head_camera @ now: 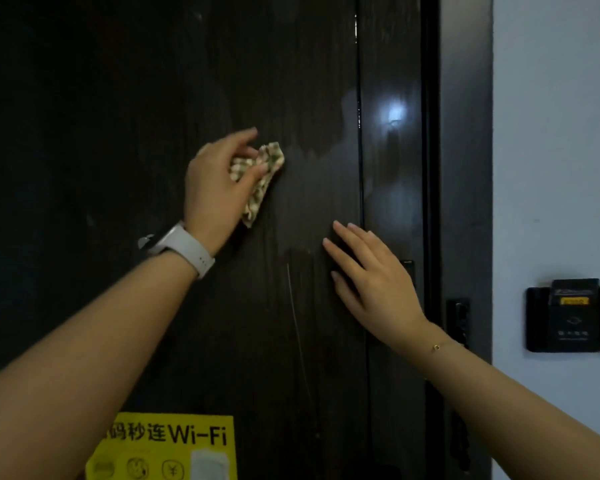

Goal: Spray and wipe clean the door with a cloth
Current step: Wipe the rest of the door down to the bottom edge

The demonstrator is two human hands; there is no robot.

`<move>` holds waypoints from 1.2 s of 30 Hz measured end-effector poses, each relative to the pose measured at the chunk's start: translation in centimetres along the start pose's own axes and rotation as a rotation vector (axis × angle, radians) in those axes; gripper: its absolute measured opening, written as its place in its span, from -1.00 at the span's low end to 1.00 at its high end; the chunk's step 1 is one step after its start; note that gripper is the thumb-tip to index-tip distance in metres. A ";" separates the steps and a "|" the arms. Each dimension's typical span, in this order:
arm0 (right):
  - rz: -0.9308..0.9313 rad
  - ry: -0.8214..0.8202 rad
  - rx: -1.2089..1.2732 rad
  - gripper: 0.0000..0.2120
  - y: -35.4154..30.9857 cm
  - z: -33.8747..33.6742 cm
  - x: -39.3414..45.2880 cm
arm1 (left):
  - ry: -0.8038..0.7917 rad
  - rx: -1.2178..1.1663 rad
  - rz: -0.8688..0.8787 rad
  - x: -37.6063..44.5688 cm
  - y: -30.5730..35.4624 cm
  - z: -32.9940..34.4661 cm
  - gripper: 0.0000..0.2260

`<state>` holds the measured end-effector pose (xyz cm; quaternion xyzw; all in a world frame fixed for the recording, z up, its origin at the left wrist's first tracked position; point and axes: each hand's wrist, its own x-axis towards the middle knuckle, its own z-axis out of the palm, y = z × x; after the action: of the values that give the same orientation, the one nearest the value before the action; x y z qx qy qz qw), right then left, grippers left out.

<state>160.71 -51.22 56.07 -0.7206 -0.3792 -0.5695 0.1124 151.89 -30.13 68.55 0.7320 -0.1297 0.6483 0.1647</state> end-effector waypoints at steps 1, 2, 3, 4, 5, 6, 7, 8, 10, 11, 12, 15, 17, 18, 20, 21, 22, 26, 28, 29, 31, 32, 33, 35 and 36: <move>0.021 0.020 0.001 -0.57 -0.2 0.5 0.0 | -0.022 0.008 -0.004 0.9 -0.7 -0.1 -0.61; 0.034 0.039 0.002 -0.57 -0.2 0.9 0.0 | -0.051 0.034 0.007 1.6 -1.3 -0.1 -0.61; 0.031 0.053 -0.007 -0.57 -0.1 1.4 -0.1 | -0.082 0.065 0.023 1.9 -1.8 0.1 -0.64; 0.018 0.062 -0.025 -0.56 0.1 1.8 -0.3 | -0.103 0.077 0.034 1.9 -2.1 0.2 -0.68; 0.005 0.065 -0.044 -0.56 0.3 2.1 -0.4 | -0.110 0.069 0.036 1.5 -2.4 0.6 -0.72; -0.002 0.067 -0.057 -0.56 0.4 2.3 -0.6 | -0.108 0.057 0.041 0.7 -2.5 1.0 -0.76; -0.004 0.071 -0.066 -0.56 0.5 2.5 -0.7 | -0.109 0.051 0.050 -0.6 -2.6 1.6 -0.81; -0.001 0.076 -0.070 -0.55 0.4 2.6 -0.8 | -0.122 0.043 0.056 -2.6 -2.5 2.2 -0.85; 0.010 0.077 -0.078 -0.54 0.3 3.0 -1.2 | -0.186 0.016 0.059 -8.0 -2.7 3.4 -0.88; 0.017 0.076 -0.084 -0.53 0.2 3.2 -1.3 | -0.215 0.004 0.077 -11.0 -2.6 3.8 -0.87; 0.026 0.076 -0.090 -0.53 0.2 3.3 -1.3 | -0.242 -0.017 0.106 -13.9 -2.6 4.2 -0.87; 0.033 0.071 -0.102 -0.52 0.1 3.5 -1.4 | -0.270 -0.147 0.113 -18.9 -2.8 4.5 -0.91; 0.028 0.068 -0.110 -0.51 0.1 3.6 -1.4 | -0.233 -0.122 0.116 -17.2 -2.9 4.6 -0.89; 0.024 0.066 -0.112 -0.51 0.1 3.6 -1.4 | -0.196 -0.106 0.083 -15.3 -2.8 4.6 -0.86; 0.022 0.065 -0.117 -0.52 0.2 3.6 -1.4 | -0.069 -0.110 -0.020 -10.0 -2.6 4.4 -0.86; 0.022 0.065 -0.117 -0.52 0.2 3.6 -1.4 | -0.012 -0.120 -0.045 -7.4 -2.5 4.3 -0.87; 0.021 0.065 -0.114 -0.52 0.2 3.5 -1.4 | 0.029 -0.121 -0.050 -5.3 -2.3 4.1 -0.87; 0.032 0.056 -0.088 -0.53 0.0 3.2 -1.4 | 0.007 -0.087 -0.020 -4.2 -2.0 4.2 -0.88; 0.030 0.046 -0.084 -0.54 -0.2 2.6 -1.5 | -0.032 -0.048 -0.005 -7.0 -2.3 4.5 -0.87; 0.022 0.048 -0.086 -0.55 -0.3 2.1 -1.6 | -0.055 -0.028 0.016 -8.8 -2.4 4.6 -0.88; 0.001 0.071 -0.097 -0.58 -0.2 1.2 -2.2 | -0.128 -0.024 0.081 -13.2 -2.2 5.0 -0.88; -0.006 0.080 -0.105 -0.58 -0.1 0.9 -2.8 | -0.170 -0.048 0.102 -15.7 -2.1 5.3 -0.87; -0.006 0.082 -0.114 -0.58 0.0 0.8 -3.5 | -0.215 -0.083 0.101 -18.2 -2.0 5.5 -0.86; 0.021 0.066 -0.140 -0.57 0.2 1.1 -5.3 | -0.304 -0.117 0.098 -22.7 -1.8 6.0 -0.83; 0.037 0.049 -0.154 -0.55 0.2 1.6 -6.3 | -0.343 -0.101 0.106 -24.2 -1.7 6.2 -0.82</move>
<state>161.59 -53.04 49.93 -0.7200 -0.3179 -0.6122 0.0764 155.13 -31.66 43.79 0.8146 -0.2268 0.5145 0.1422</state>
